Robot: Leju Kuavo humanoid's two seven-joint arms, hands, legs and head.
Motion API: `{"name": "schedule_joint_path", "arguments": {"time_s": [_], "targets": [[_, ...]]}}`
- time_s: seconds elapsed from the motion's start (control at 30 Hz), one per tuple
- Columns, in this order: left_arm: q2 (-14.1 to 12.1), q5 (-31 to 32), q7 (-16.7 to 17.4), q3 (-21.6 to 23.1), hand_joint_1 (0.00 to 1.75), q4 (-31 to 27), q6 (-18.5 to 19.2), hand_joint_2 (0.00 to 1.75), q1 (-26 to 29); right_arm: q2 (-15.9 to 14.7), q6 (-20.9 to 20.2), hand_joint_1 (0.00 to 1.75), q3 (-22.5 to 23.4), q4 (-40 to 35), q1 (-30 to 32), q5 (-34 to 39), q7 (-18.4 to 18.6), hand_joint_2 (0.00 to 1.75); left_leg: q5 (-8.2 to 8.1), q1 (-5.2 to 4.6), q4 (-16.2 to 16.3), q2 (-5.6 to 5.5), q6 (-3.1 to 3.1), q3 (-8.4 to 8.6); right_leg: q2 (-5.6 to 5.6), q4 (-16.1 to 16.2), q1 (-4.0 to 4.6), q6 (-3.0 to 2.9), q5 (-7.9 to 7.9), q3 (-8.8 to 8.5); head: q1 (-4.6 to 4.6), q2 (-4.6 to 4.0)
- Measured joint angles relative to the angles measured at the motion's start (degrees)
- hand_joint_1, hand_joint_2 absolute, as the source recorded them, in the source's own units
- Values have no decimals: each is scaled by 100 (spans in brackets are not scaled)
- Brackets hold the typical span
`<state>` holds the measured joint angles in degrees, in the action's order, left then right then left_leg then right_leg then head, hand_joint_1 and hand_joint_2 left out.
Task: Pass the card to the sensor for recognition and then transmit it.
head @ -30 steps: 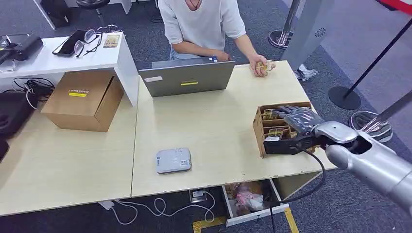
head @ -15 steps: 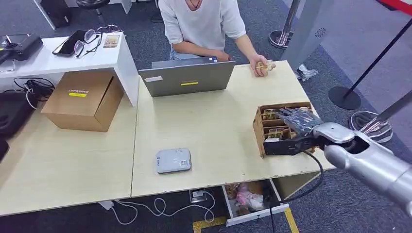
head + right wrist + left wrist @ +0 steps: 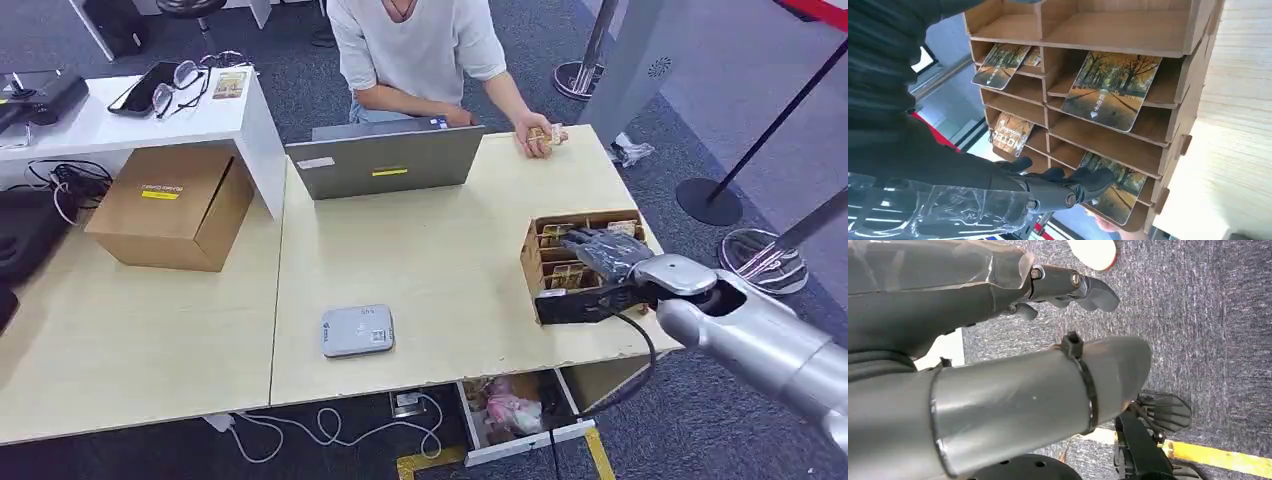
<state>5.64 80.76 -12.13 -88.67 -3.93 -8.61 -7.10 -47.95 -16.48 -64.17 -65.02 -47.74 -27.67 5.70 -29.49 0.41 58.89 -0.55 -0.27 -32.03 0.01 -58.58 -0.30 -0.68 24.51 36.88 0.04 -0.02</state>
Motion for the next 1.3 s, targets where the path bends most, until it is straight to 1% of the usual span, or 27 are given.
{"name": "schedule_joint_path", "arguments": {"time_s": [0.43, 0.73, 0.77, 0.8, 0.87, 0.97, 1.0, 1.03, 1.07, 1.1, 1.13, 1.3], "targets": [[-13, -2, 35, 0, 0, 0, 7, 0, 1, 83, -33, 0, -107, 118, -130, 4, -44, 175, 0, 0, 0, 0, 0, 0, 0, 0, 0, 0, 0, 0, 2, 0], [-17, -2, 61, 0, 0, 0, 7, 0, 0, 129, -127, 0, -127, 194, -232, 28, -96, 175, 0, 0, 0, 0, 0, 1, 0, 0, 0, 0, 0, 0, 2, 0], [-17, -2, 61, 0, 0, 0, 7, 0, 0, 133, -129, 2, -127, 201, -239, 28, -98, 175, 0, 0, 0, 0, 0, 1, 0, 0, 0, 0, 0, 0, 2, 0], [-17, -2, 61, 0, 0, 0, 7, 0, 0, 135, -129, 9, -129, 208, -247, 28, -98, 175, 0, 0, 0, 0, 0, 1, 0, 0, 0, 0, 0, 0, 2, 0], [-17, -2, 61, 0, 0, 0, 7, 0, 0, 140, -129, 10, -133, 221, -265, 28, -98, 175, 0, 0, 0, 0, 0, 1, 0, 0, 0, 0, 0, 0, 2, 0], [-17, -2, 61, 0, 0, 0, 7, 0, 0, 144, -127, 19, -140, 238, -274, 28, -98, 175, 0, 0, 0, 0, 0, 1, 0, 0, 0, 0, 0, 0, 2, 0], [-18, -2, 61, 0, 0, 0, 7, 0, 0, 144, -127, 24, -146, 245, -275, 28, -96, 175, 0, 0, 0, 0, 0, 1, 0, 0, 0, 0, 0, 0, 2, 0], [-17, -2, 61, 0, 0, 0, 7, 0, 0, 146, -127, 35, -160, 249, -277, 28, -96, 175, 0, 0, 0, 0, 0, 1, 0, 0, 0, 0, 0, 0, 2, 0], [-17, -2, 61, 0, 0, 2, 7, 0, 0, 148, -127, 35, -177, 258, -280, 28, -96, 175, 0, 0, 0, 0, 0, 1, 0, 0, 0, 0, 0, 0, 2, 0], [-17, -2, 61, 0, 0, 0, 7, 0, 0, 149, -127, 40, -190, 258, -280, 28, -96, 175, 0, 0, 0, 0, 0, 1, 0, 0, 0, 0, 0, 0, 2, 0], [-17, -2, 61, 0, 0, 2, 7, 0, 0, 149, -127, 37, -203, 262, -280, 28, -96, 175, 0, 0, 0, 0, 0, 1, 0, 0, 0, 0, 0, 0, 2, 0], [-17, -2, 61, 0, 0, 2, 7, 0, 0, 162, -116, 38, -232, 286, -281, 28, -96, 175, 0, 0, 0, 0, 0, 1, 0, 0, 0, 0, 0, 0, 2, 0]]}}
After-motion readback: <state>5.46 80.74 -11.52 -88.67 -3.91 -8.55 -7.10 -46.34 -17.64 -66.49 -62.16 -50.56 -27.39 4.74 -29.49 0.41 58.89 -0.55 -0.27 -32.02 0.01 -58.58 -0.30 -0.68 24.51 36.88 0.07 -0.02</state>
